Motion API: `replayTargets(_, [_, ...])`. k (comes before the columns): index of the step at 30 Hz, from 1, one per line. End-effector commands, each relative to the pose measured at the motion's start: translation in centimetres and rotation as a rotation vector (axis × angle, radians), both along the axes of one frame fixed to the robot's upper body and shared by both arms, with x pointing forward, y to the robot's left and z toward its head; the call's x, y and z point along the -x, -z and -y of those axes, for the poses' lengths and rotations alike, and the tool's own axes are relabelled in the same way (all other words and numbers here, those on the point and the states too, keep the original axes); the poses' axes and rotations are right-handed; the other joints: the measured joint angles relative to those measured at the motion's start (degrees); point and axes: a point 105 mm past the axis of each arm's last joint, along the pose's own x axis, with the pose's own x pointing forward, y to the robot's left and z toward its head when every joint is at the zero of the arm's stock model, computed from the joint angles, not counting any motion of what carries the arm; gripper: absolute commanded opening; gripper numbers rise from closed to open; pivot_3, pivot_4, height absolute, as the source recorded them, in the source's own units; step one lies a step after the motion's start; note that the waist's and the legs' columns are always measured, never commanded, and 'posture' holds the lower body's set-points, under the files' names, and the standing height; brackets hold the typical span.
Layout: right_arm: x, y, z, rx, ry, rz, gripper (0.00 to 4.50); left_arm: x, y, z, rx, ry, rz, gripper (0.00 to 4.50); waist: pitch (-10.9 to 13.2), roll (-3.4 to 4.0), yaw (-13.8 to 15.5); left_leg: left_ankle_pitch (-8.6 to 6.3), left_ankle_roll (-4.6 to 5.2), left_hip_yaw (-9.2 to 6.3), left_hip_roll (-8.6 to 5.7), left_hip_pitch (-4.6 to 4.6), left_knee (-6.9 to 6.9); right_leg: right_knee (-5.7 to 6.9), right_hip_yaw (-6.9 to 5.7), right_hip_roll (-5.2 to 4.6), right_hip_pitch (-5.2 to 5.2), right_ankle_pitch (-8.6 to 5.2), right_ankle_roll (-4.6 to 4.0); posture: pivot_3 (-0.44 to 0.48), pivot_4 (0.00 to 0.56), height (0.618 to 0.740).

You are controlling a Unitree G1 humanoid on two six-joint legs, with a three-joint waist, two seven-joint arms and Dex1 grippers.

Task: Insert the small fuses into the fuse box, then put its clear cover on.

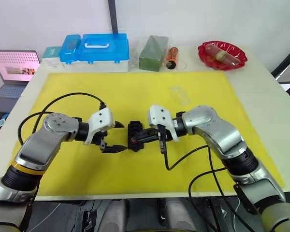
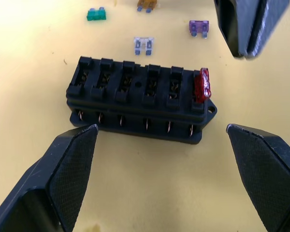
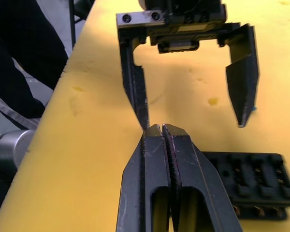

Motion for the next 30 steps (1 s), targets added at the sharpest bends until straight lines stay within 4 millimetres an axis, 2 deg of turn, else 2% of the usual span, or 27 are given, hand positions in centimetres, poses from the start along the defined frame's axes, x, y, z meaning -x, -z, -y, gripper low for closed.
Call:
replayTargets(1, [0.0,-0.7,-0.2,-0.044,-0.008,0.046,0.02,-0.1,-0.9,0.1,-0.002,0.013,0.044,4.5,0.0,0.0,-0.01,0.0,0.0,0.0,0.0,0.0,0.01,0.0,0.0,0.0,0.0,0.0,0.0,0.0,0.15,0.74])
replayTargets(11, [-0.3,1.3,-0.2,-0.014,0.016,0.026,0.02,-0.1,-0.8,-0.1,-0.011,0.013,0.046,4.5,0.0,0.0,-0.09,0.0,0.0,0.0,0.0,0.0,0.0,0.0,0.0,0.01,0.0,0.0,0.0,0.0,0.15,0.74])
replayTargets(23, [-1.8,3.6,0.5,0.068,0.076,0.031,0.02,-0.1,-0.8,0.0,-0.007,0.01,0.051,4.5,0.0,0.0,-0.08,0.0,0.0,0.0,0.0,0.01,0.0,0.0,0.0,0.01,0.0,0.0,0.0,0.0,0.15,0.74])
replayTargets(30, [-2.0,4.3,0.7,0.092,0.082,0.029,0.02,-0.1,-0.8,0.0,-0.006,0.008,0.052,4.5,0.0,0.0,-0.09,0.0,0.0,0.0,0.0,0.02,0.0,0.01,0.0,0.01,0.01,0.0,0.0,0.0,0.15,0.74])
